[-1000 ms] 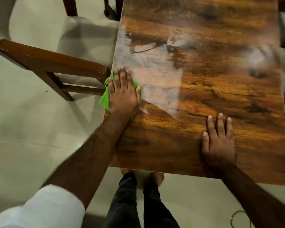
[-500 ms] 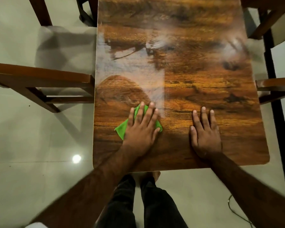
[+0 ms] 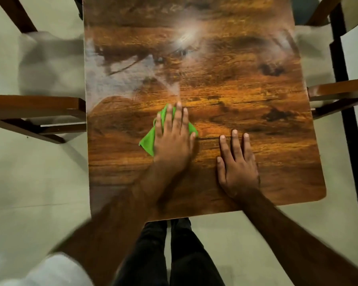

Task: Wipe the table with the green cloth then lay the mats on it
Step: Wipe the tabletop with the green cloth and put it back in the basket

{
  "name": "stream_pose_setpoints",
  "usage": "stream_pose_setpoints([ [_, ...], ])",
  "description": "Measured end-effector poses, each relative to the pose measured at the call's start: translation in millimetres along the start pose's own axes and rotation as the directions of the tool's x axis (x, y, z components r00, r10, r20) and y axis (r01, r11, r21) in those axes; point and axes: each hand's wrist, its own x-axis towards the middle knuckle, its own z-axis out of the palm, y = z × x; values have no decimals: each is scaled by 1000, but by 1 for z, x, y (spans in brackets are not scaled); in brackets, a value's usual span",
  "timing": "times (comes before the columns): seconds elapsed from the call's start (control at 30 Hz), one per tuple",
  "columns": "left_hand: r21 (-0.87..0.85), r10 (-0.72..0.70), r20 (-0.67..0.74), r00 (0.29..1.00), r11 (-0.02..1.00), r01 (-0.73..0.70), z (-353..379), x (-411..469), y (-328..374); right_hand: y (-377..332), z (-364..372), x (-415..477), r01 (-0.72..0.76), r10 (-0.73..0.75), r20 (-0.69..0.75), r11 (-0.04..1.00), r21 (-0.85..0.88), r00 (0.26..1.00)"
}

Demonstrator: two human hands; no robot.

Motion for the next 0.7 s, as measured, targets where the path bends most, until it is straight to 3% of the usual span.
stream_pose_setpoints([
  [0.17, -32, 32, 86, 996, 999, -30, 13, -62, 17, 1, 0, 1, 22, -22, -23, 1000, 16, 999],
  [0.33, -5, -6, -22, 1000, 1000, 5, -11, 70, -13, 5, 4, 3, 20, -19, -40, 999, 30, 999],
  [0.53, -12, -108, -29, 994, 994, 108, -41, 211, -57, 6, 9, 2, 9, -5, -60, 999, 51, 998],
  [0.7, -17, -104, -44, 994, 994, 104, -21, 134, -19, 5, 7, 2, 17, -14, -50, 999, 44, 999],
])
